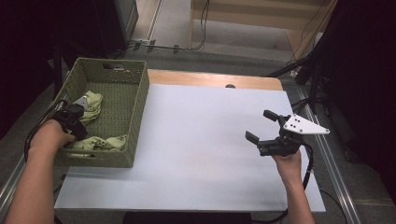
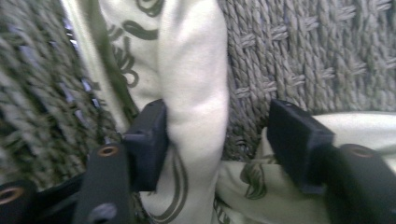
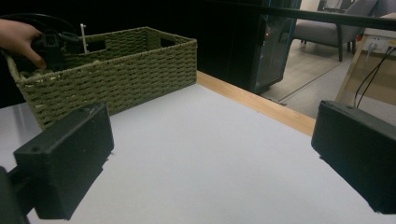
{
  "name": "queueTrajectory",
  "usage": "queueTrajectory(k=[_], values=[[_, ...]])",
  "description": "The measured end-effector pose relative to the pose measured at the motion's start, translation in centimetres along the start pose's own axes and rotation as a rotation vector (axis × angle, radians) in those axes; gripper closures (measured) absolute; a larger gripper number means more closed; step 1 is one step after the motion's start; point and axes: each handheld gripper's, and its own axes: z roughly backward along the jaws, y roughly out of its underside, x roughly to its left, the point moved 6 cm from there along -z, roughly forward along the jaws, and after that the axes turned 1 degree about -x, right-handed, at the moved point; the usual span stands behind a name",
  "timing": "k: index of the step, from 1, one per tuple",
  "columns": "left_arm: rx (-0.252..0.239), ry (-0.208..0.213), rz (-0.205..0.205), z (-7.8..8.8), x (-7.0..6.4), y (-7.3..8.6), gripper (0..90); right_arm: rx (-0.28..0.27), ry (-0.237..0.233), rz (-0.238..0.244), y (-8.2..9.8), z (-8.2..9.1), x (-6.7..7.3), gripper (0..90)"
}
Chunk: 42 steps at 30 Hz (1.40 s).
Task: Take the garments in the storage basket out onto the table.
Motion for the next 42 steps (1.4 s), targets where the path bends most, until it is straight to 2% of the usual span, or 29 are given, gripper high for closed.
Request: queueTrajectory(k=[1, 2, 5, 6, 8, 9, 10, 12, 16, 19, 22, 33, 36, 37, 38, 39, 40, 41, 42], values=[[0.0, 0.0, 0.0, 0.0, 0.0, 0.0, 45.1, 0.0, 0.0, 0.0, 0.0, 0.0, 0.0, 0.0], [0.004, 0.029, 0.011, -0.1, 0.2, 0.0, 47.2, 0.001, 0.0, 0.001, 0.0, 0.0, 0.0, 0.0], [0.006, 0.049, 0.026, -0.2, 0.3, 0.0, 48.8, 0.0, 0.001, 0.0, 0.0, 0.0, 0.0, 0.0], [0.013, 0.06, 0.027, -0.3, 0.3, 0.0, 53.3, -0.002, 0.001, -0.003, 0.0, 0.1, 0.0, 0.0], [0.02, 0.063, 0.026, -0.3, 0.3, 0.0, 60.1, -0.003, 0.003, -0.004, 0.0, 0.1, 0.0, 0.0], [0.023, 0.065, 0.028, -0.3, 0.4, 0.0, 60.1, -0.003, 0.003, -0.004, 0.0, 0.1, 0.0, 0.0], [0.026, 0.059, 0.027, -0.4, 0.4, 0.0, 65.7, -0.003, 0.003, -0.003, 0.0, 0.1, -0.1, 0.0], [0.033, 0.045, 0.022, -0.5, 0.5, 0.1, 70.8, 0.0, 0.003, -0.003, 0.0, 0.1, -0.1, 0.0], [0.031, 0.034, 0.01, -0.4, 0.5, 0.1, 75.6, 0.005, 0.003, -0.003, 0.1, 0.0, -0.1, 0.0], [0.025, 0.033, 0.013, -0.3, 0.6, 0.1, 78.2, 0.006, 0.002, -0.002, 0.1, -0.1, -0.1, 0.0], [-0.004, 0.025, 0.015, 0.3, 0.7, 0.3, 80.0, 0.006, 0.003, -0.002, 0.1, -0.1, 0.0, 0.0], [-0.07, 0.038, 0.002, 1.3, 0.7, 0.4, 81.2, 0.009, 0.004, 0.001, 0.1, -0.2, -0.1, 0.0], [-0.108, 0.07, -0.003, 1.9, 0.4, 0.4, 81.3, 0.01, 0.004, -0.002, 0.1, -0.2, -0.1, 0.0], [-0.12, 0.089, -0.01, 2.2, 0.3, 0.3, 81.3, 0.009, 0.004, 0.0, 0.1, -0.2, -0.1, 0.0], [-0.15, 0.127, -0.02, 2.6, 0.1, 0.3, 81.3, 0.009, 0.004, -0.001, 0.1, -0.2, -0.1, 0.0], [-0.15, 0.127, -0.02, 2.6, 0.1, 0.3, 81.3, 0.009, 0.004, -0.001, 0.1, -0.2, -0.1, 0.0], [-0.187, 0.178, -0.033, 3.1, -0.2, 0.2, 81.2, 0.008, 0.004, 0.0, 0.1, -0.2, -0.1, 0.0], [-0.187, 0.178, -0.033, 3.1, -0.2, 0.2, 81.2, 0.008, 0.004, 0.0, 0.1, -0.2, -0.1, 0.0], [-0.211, 0.199, -0.045, 3.4, -0.3, 0.2, 81.2, 0.009, 0.004, -0.001, 0.1, -0.2, -0.1, 0.0]])
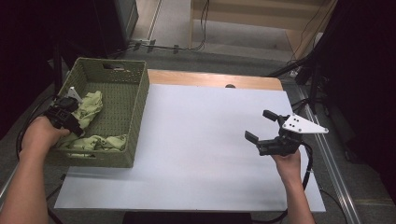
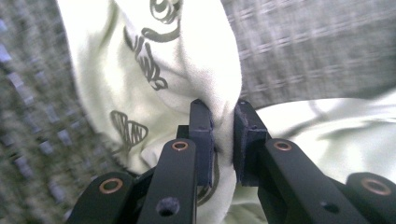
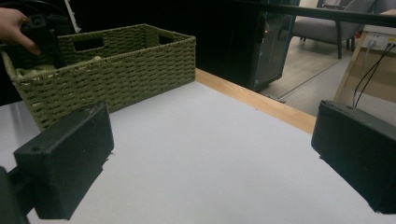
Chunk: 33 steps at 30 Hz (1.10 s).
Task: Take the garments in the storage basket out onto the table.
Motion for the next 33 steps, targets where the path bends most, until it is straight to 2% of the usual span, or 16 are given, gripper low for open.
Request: queueTrajectory(k=[1, 2, 3, 7, 8, 11, 12, 17, 18, 19, 20, 21, 23, 24, 25, 33], values=[[-0.015, 0.028, -0.011, 0.2, -0.2, 0.0, 81.2, -0.001, 0.001, -0.001, 0.0, 0.0, 0.0, 0.0], [-0.048, 0.071, -0.055, 0.6, -0.6, -0.1, 81.2, -0.002, 0.003, -0.006, 0.0, 0.1, 0.0, 0.0], [-0.063, 0.086, -0.076, 0.7, -0.9, -0.2, 81.2, -0.002, 0.003, -0.006, 0.0, 0.1, 0.0, 0.0], [-0.105, 0.114, -0.108, 1.2, -1.4, -0.4, 81.2, -0.002, 0.003, -0.005, 0.0, 0.1, 0.0, 0.0], [-0.136, 0.13, -0.121, 1.6, -1.8, -0.6, 81.2, 0.0, 0.003, -0.004, 0.0, 0.1, 0.0, 0.0], [-0.164, 0.136, -0.14, 2.0, -2.3, -0.8, 81.2, 0.0, 0.001, 0.001, 0.0, 0.0, 0.0, 0.0], [-0.189, 0.147, -0.163, 2.4, -2.8, -0.9, 81.2, 0.001, 0.001, 0.0, 0.0, 0.0, 0.0, 0.0], [-0.218, 0.146, -0.179, 2.8, -3.6, -1.4, 81.2, 0.001, 0.003, -0.002, 0.0, 0.0, -0.1, 0.0], [-0.241, 0.151, -0.205, 3.0, -4.0, -1.7, 81.2, 0.0, 0.004, -0.005, 0.0, 0.1, -0.1, 0.0], [-0.241, 0.151, -0.205, 3.0, -4.0, -1.7, 81.2, -0.001, 0.004, -0.004, 0.0, 0.1, -0.1, 0.0], [-0.271, 0.186, -0.242, 3.2, -4.4, -1.9, 81.2, -0.002, 0.004, -0.005, 0.0, 0.1, -0.1, 0.0], [-0.271, 0.186, -0.242, 3.2, -4.4, -1.9, 81.2, -0.002, 0.004, -0.005, 0.0, 0.1, -0.1, 0.0], [-0.287, 0.254, -0.283, 3.4, -4.9, -2.2, 81.2, -0.003, 0.006, -0.005, 0.0, 0.2, -0.2, 0.0], [-0.31, 0.293, -0.319, 3.6, -5.4, -2.4, 81.2, -0.004, 0.006, -0.003, 0.0, 0.2, -0.3, 0.0], [-0.31, 0.293, -0.319, 3.6, -5.4, -2.4, 81.2, -0.004, 0.006, -0.003, 0.0, 0.2, -0.3, 0.0], [-0.414, 0.321, -0.468, 4.7, -7.1, -2.9, 81.2, -0.004, 0.008, -0.005, 0.0, 0.2, -0.3, 0.0]])
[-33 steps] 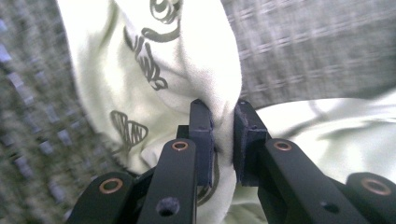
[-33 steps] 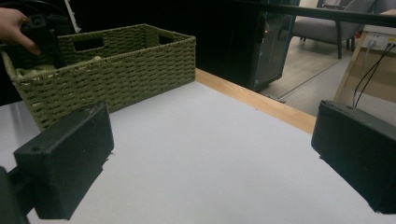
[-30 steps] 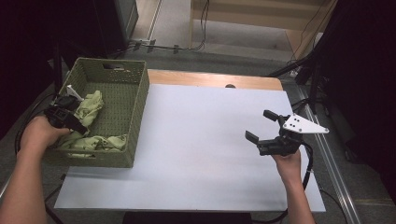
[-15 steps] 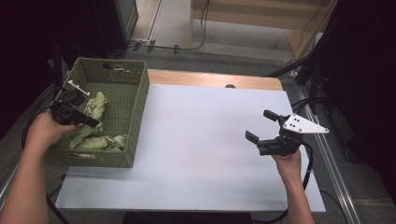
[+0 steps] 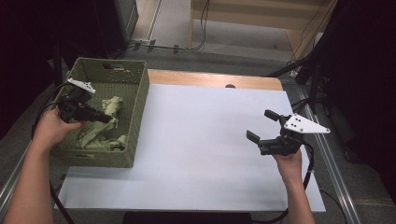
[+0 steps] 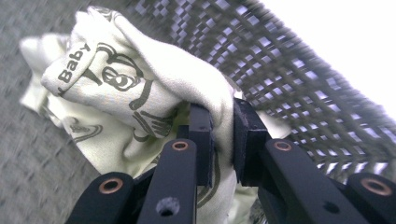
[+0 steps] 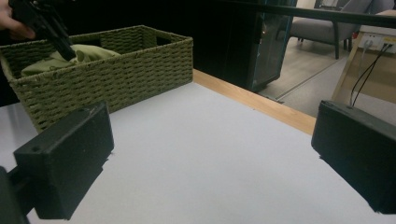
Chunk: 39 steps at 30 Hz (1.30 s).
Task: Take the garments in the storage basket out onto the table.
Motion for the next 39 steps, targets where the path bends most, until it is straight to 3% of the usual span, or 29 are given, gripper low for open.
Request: queueTrajectory(k=[3, 9, 17, 23, 39], values=[[-0.05, 0.007, -0.05, 0.4, -0.7, -0.9, 81.2, 0.0, -0.004, 0.002, 0.0, 0.0, 0.0, 0.0], [-0.107, 0.013, -0.093, 1.0, -1.6, -2.2, 81.3, -0.003, -0.004, 0.001, 0.1, 0.0, -0.1, 0.0], [-0.185, 0.03, -0.186, 1.6, -3.2, -5.0, 81.3, -0.007, -0.011, -0.007, 0.3, 0.1, -0.4, 0.0], [-0.182, 0.044, -0.255, 1.3, -4.4, -6.8, 81.3, -0.01, -0.013, -0.015, 0.3, 0.2, -0.4, 0.0], [-0.233, 0.084, -0.354, 1.3, -7.7, -12.0, 81.3, -0.02, -0.013, -0.021, 0.2, 0.4, -0.6, 0.0]])
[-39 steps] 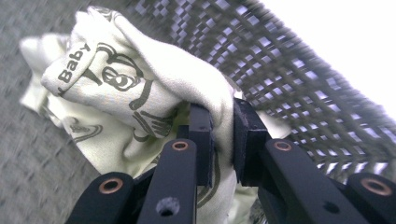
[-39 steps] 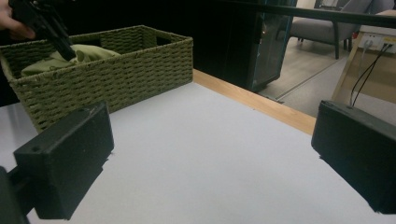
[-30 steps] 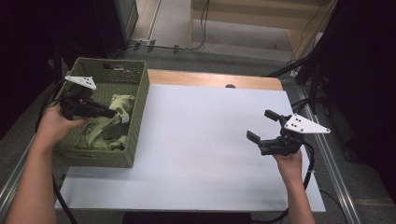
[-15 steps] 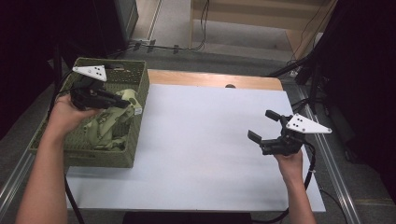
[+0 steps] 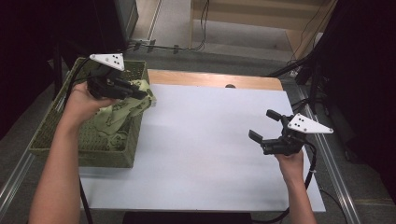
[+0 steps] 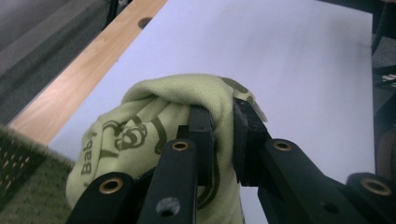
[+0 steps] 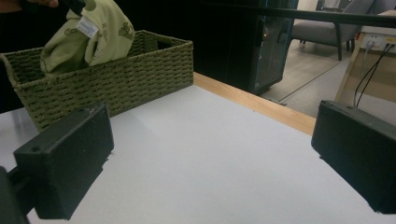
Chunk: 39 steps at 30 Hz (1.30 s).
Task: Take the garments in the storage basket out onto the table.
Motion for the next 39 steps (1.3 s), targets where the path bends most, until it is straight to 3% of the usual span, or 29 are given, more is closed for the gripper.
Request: queueTrajectory(k=[3, 8, 12, 20, 30, 39], values=[[-0.043, 0.023, -0.025, -0.4, -0.5, -1.8, 81.3, -0.001, -0.002, 0.0, 0.0, 0.0, 0.0, 0.0], [-0.046, 0.05, -0.071, -1.7, -1.5, -4.7, 81.3, -0.004, -0.003, 0.001, 0.0, 0.0, 0.0, 0.0], [-0.062, 0.088, -0.084, -2.8, -2.1, -6.5, 81.3, -0.017, 0.0, -0.007, -0.2, 0.4, -0.1, 0.0], [-0.065, 0.116, -0.122, -5.1, -3.0, -10.0, 81.2, -0.036, 0.0, -0.018, -0.3, 0.8, -0.3, 0.0], [-0.079, 0.161, -0.161, -7.2, -4.5, -13.7, 81.1, -0.075, 0.002, -0.036, -0.7, 1.6, -0.7, 0.0], [-0.088, 0.185, -0.188, -8.7, -5.5, -15.4, 81.0, -0.094, 0.006, -0.039, -0.9, 2.1, -1.0, 0.0]])
